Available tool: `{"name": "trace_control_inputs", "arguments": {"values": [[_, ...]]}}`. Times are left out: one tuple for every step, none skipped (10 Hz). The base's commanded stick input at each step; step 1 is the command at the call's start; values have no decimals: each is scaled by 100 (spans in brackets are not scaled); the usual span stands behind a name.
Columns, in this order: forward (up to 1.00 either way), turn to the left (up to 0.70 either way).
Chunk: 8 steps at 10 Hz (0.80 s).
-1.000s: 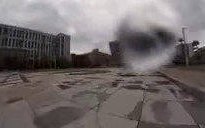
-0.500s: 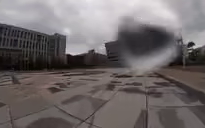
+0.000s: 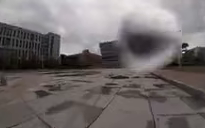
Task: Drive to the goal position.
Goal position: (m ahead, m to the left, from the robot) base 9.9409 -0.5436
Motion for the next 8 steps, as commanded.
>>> {"name": "trace_control_inputs", "arguments": {"values": [[70, 0], [70, 0], [70, 0], [70, -5], [70, -25], [70, -35], [70, -21], [70, -3]]}}
